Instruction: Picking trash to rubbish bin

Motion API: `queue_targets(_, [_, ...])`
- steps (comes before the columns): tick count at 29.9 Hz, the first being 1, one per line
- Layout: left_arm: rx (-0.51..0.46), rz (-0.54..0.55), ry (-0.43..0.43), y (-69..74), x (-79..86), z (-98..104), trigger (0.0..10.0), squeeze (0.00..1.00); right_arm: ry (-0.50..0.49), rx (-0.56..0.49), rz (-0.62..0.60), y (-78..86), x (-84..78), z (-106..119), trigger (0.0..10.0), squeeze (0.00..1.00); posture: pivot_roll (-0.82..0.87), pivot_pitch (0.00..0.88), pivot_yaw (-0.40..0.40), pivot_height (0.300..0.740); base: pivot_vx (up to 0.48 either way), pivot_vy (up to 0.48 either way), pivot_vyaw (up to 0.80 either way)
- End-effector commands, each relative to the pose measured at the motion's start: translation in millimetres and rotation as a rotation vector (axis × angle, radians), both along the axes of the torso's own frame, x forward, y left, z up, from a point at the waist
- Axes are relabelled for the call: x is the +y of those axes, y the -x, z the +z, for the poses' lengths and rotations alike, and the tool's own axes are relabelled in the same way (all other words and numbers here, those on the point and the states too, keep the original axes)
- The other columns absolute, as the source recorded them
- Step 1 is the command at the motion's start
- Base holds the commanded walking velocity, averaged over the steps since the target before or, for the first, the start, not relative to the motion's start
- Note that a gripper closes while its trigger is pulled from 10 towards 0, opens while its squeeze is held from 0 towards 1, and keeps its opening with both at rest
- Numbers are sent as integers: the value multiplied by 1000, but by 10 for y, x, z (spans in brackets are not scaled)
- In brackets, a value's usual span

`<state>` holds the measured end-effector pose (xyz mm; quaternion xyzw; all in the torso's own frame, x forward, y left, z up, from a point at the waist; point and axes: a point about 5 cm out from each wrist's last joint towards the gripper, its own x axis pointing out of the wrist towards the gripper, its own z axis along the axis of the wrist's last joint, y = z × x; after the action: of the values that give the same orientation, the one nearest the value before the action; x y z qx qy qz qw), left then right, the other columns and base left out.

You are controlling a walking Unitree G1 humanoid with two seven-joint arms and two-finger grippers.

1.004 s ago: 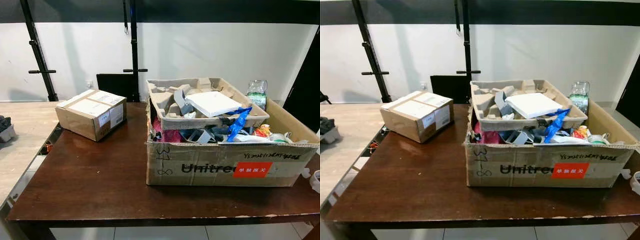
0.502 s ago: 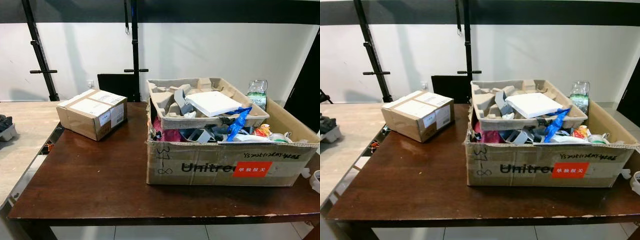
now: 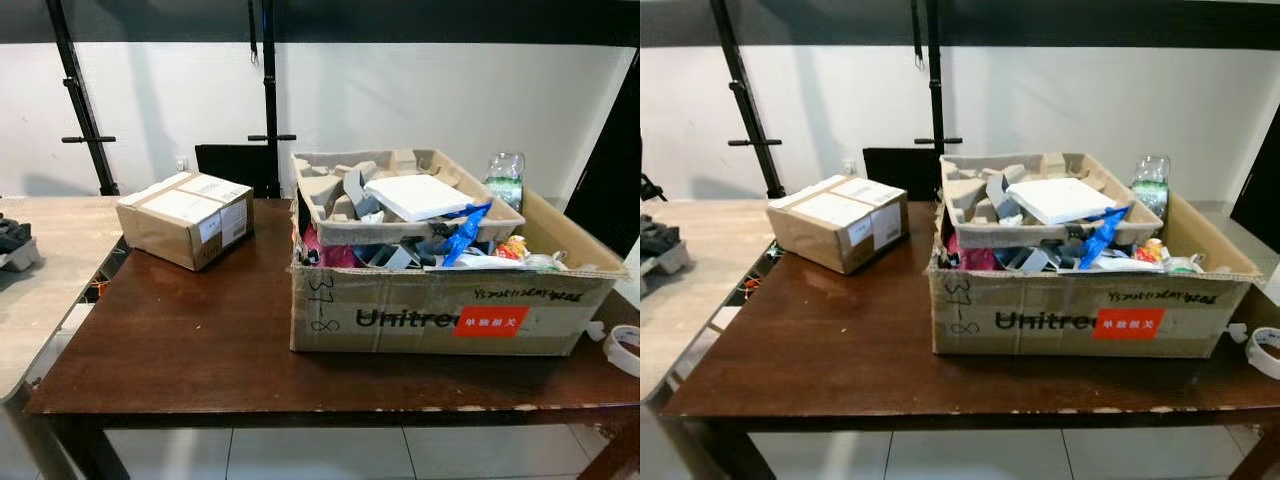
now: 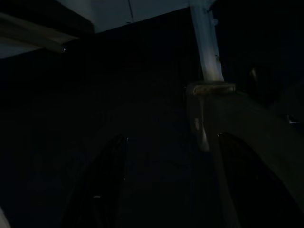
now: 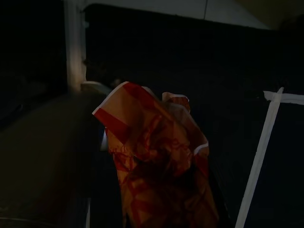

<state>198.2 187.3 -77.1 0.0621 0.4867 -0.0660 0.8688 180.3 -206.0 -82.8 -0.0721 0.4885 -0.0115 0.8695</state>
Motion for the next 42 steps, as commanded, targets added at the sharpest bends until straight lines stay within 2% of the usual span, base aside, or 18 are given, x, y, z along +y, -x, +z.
queue_targets(1, [23,1,5,44,-8,-24,10000,0,7,20,16,46,-1,-22,10000,0,-94,130,-24,740,-341,0,0])
queue_targets(7, [6,-6,18,-24,-81,7,10000,0,8,19,22,40,-3,-18,10000,0,-96,132,-27,740,-340,0,0])
queue_targets(22, [-1,-9,42,-59,-166,36,10000,0,6,20,29,30,-8,-12,10000,0,-100,139,-36,740,-331,0,0])
queue_targets(28, [2,-42,22,-56,-178,45,10000,0,5,19,31,20,-12,-6,10000,0,-102,141,-35,740,0,0,0])
queue_targets(42, [11,-35,22,-32,-178,51,10000,0,4,22,30,36,-14,-13,10000,0,-104,146,-34,740,0,-462,0])
